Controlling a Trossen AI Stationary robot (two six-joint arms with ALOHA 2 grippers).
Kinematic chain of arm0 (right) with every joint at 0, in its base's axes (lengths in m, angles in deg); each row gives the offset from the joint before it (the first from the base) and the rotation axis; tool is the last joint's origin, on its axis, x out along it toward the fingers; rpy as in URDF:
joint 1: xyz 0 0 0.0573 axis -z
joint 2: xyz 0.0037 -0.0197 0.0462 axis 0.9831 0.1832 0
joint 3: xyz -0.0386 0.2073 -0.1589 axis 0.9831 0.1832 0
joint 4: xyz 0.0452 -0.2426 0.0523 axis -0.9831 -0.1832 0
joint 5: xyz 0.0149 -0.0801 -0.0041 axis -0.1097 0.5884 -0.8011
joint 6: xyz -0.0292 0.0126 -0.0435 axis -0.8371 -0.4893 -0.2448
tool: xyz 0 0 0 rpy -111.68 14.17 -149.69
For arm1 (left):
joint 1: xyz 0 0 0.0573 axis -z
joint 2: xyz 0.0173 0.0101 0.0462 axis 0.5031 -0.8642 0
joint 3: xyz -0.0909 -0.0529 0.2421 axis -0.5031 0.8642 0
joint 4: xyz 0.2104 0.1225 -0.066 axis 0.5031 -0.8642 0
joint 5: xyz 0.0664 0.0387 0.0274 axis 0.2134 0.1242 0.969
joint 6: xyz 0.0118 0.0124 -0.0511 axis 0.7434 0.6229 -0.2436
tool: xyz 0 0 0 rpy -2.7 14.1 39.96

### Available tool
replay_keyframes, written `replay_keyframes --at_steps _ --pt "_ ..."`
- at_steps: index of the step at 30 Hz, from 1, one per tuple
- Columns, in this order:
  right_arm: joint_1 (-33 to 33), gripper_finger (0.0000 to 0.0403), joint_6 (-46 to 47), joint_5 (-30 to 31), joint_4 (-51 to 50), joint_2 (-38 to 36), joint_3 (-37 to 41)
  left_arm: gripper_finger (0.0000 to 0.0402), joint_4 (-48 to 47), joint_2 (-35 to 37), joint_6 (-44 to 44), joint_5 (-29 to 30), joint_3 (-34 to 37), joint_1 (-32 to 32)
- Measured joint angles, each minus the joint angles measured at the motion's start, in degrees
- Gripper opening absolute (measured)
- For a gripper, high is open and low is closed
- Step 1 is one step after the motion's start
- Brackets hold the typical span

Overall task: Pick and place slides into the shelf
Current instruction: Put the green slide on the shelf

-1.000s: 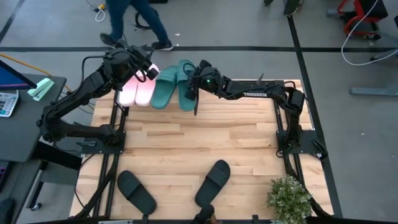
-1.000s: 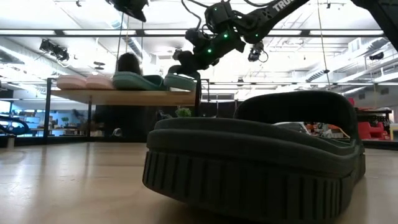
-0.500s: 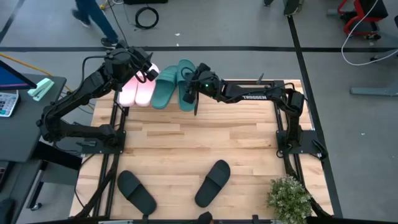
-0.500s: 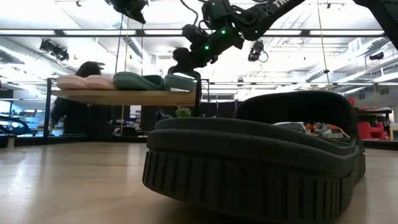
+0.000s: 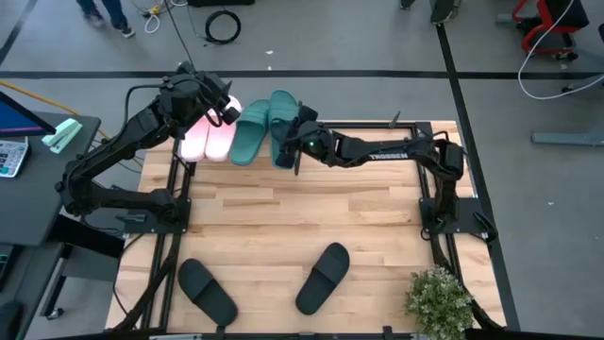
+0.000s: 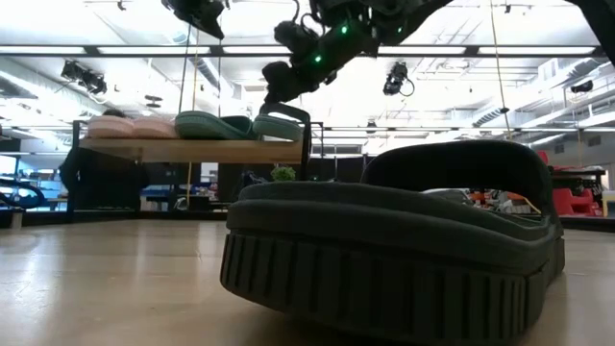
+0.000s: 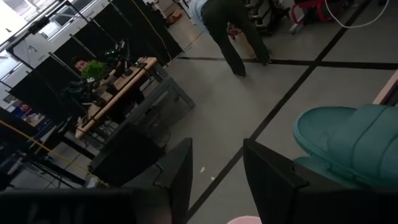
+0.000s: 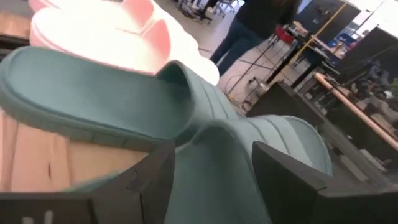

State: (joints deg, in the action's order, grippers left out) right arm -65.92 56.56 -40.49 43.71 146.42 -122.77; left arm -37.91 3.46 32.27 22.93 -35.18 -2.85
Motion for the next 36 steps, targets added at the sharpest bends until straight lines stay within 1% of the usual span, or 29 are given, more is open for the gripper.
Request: replay_keyframes --at_steps 2,6,8,11,14,16,18,20,21,23,25,28,30,33,36 --pt "-1.26 0.022 0.02 1.22 -2.02 -1.36 0.0 0.0145 -0.71 0.02 -0.24 -0.22 0.0 0.0" --pt "-3.84 0.0212 0.09 2.18 -6.29 -5.43 0.02 0.0137 -1.72 0.02 -2.62 -3.49 0.0 0.0" --pt "-4.97 0.0203 0.88 2.14 -8.67 -7.67 0.02 0.0134 -2.42 0.02 -2.58 -4.28 0.0 0.02" --pt "-6.19 0.0181 4.44 2.0 -13.27 -11.71 0.02 0.0127 -2.57 -0.61 -2.62 -4.46 -0.02 0.04" --pt "-6.58 0.0145 7.47 2.1 -17.75 -15.81 0.02 0.0114 -2.91 -2.43 -2.04 -7.1 -0.02 -0.61" --pt "-6.41 0.0111 8.37 2.1 -20.03 -18.18 0.02 0.0097 -3.08 -4.39 1.03 -11.28 -0.02 -1.18" --pt "-6.05 0.0068 9.84 2.13 -22.04 -20.08 0.02 0.0068 -3.35 -7.21 3.56 -13.72 -0.02 -1.95" --pt "-5.63 0.0022 10.36 2.16 -23.17 -21.47 0.02 0.0027 -2.88 -10.68 5.13 -13.47 -0.02 -2.81" --pt "-5.52 0.0012 9.92 2.21 -23.78 -21.84 0.02 0.0014 -1.95 -12.63 6.23 -12.67 -0.02 -3.4" --pt "-5.23 0.0014 9.7 2.18 -23.68 -21.93 0.0 0.001 1.51 -16.13 7.57 -11.27 0.0 -4.95" --pt "-4.79 0.0015 10.12 2.08 -23.94 -21.72 0.0 0.0006 6.58 -19.09 9.52 -11.21 0.02 -6.1" --pt "-3.8 0.0005 8.7 1.93 -24.06 -20.97 0.02 0.0005 12.53 -22.38 10.94 -12.0 0.02 -7.67" --pt "-2.66 0.0006 8.12 2.01 -23.76 -20.19 0.01 0.0004 12.76 -23.83 9.83 -13.02 0.02 -8.4" --pt "-0.17 0.0004 8.63 2.0 -23.79 -19.32 0.02 0.0003 12.14 -25.69 8.07 -16.72 0.02 -9.57" --pt "2.72 0.0004 8.41 0.75 -23.5 -18.03 0.0 0.0003 12.24 -26.94 8.01 -17.77 0.02 -9.91"
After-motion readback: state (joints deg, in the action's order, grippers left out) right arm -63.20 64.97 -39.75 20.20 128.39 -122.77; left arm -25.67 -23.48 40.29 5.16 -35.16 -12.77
